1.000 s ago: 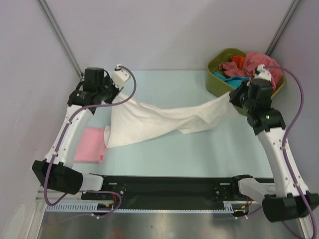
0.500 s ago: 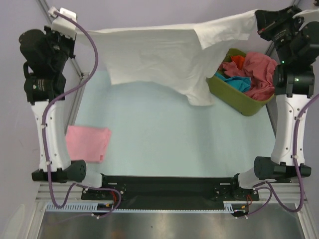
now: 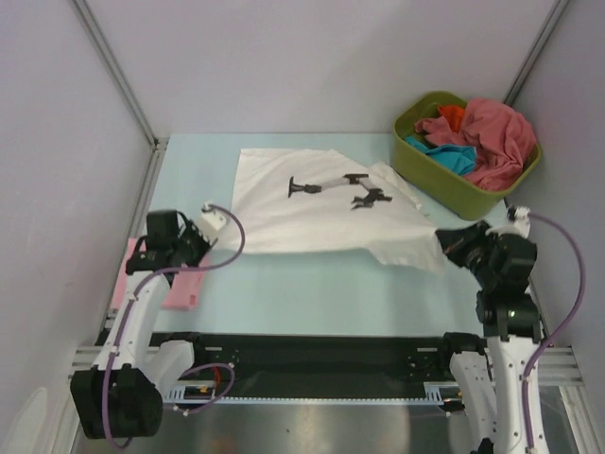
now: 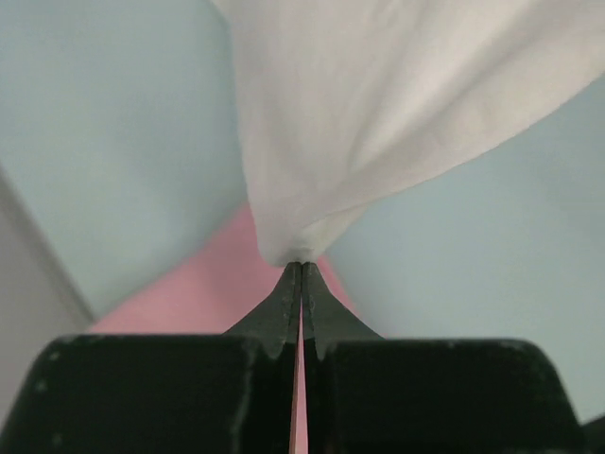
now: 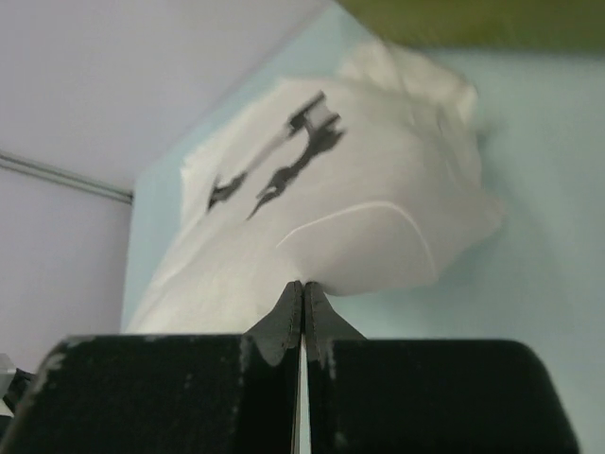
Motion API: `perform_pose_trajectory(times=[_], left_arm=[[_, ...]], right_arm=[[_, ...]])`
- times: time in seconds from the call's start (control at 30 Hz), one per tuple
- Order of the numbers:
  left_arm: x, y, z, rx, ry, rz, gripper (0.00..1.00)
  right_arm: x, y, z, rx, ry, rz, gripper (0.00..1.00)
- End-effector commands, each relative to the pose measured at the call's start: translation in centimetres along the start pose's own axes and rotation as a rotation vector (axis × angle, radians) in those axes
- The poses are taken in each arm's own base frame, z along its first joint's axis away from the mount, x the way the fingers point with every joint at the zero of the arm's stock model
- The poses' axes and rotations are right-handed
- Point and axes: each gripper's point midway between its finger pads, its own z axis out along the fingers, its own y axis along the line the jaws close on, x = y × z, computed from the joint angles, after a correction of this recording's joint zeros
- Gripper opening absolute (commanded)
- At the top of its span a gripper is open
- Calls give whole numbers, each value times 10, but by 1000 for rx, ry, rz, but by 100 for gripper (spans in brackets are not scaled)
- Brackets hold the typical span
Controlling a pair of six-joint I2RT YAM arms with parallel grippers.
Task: Fold and stack the t-shirts
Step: Flatten the tshirt out
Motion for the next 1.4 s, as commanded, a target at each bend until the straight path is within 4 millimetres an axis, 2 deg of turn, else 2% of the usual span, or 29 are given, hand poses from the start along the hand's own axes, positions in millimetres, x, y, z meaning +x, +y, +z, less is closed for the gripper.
perform_pose_trajectory(times=[0.0,0.03,0.07,0.1,0.13,0.17,0.2,0.23,0.33,0.4,0.43,0.47,0.5,0.53,0.6,0.63,0.77,0.8,0.83,0.87,0.93,0.97,1.0,1.13,1.17,1.23,1.27,1.33,1.37], left_arm=[[38,-57,5,165,-21,150,0],[66,-81,9,230,25,165,1],[71,-88,6,244,6,251,3],[77,-100,6,276,6,304,12],[98,-116,4,325,39,328,20],[104,-117,2,328,44,409,32],[105,-117,-3,306,32,449,58],[115,-121,-7,319,55,471,65],[117,-119,-16,305,63,557,79],[114,-119,-16,307,56,546,86],[106,-113,-12,281,46,522,88],[104,-113,-9,284,59,461,87],[102,-119,-8,327,70,471,83],[111,-134,-11,442,129,452,80],[117,-152,-13,546,175,467,76],[131,-151,-9,533,262,463,75],[151,-152,-3,540,350,579,72],[149,-150,3,518,343,609,69],[153,-147,7,504,363,626,62],[159,-140,10,484,409,640,42],[157,-136,11,488,437,640,21],[157,-138,9,506,449,617,3],[161,-143,1,550,482,603,0],[139,-136,-8,531,449,572,0],[135,-136,-11,525,436,567,0],[131,-129,-21,496,422,559,0],[132,-125,-24,484,420,571,0],[138,-109,-32,416,420,529,0],[142,-98,-36,380,428,514,0]], right_arm=[[89,-57,-20,133,189,140,0],[107,-65,-24,144,228,164,0],[115,-69,-29,137,227,175,0],[125,-79,-31,170,245,181,0],[141,-94,-35,224,287,191,0],[147,-99,-36,247,304,194,0],[153,-102,-39,263,331,208,0],[154,-104,-39,279,339,212,0],[161,-113,-38,333,378,222,0],[165,-121,-37,373,389,229,0],[166,-122,-35,379,388,235,0],[165,-122,-35,379,386,234,0],[163,-122,-34,381,378,236,0],[163,-122,-33,383,380,237,0],[159,-119,-29,372,372,239,0],[160,-120,-27,377,386,240,0],[164,-119,-20,386,433,251,0],[164,-118,-18,370,434,250,0],[164,-117,-16,365,431,246,0],[162,-120,-15,380,419,235,0],[162,-125,-17,409,418,248,0],[164,-128,-17,432,426,260,0],[167,-131,-21,456,444,275,0],[166,-140,-31,547,440,281,0],[155,-137,-32,555,408,277,0],[148,-135,-41,592,385,291,0],[128,-128,-44,597,332,275,0],[121,-125,-59,639,343,256,0],[112,-117,-63,629,334,250,0]])
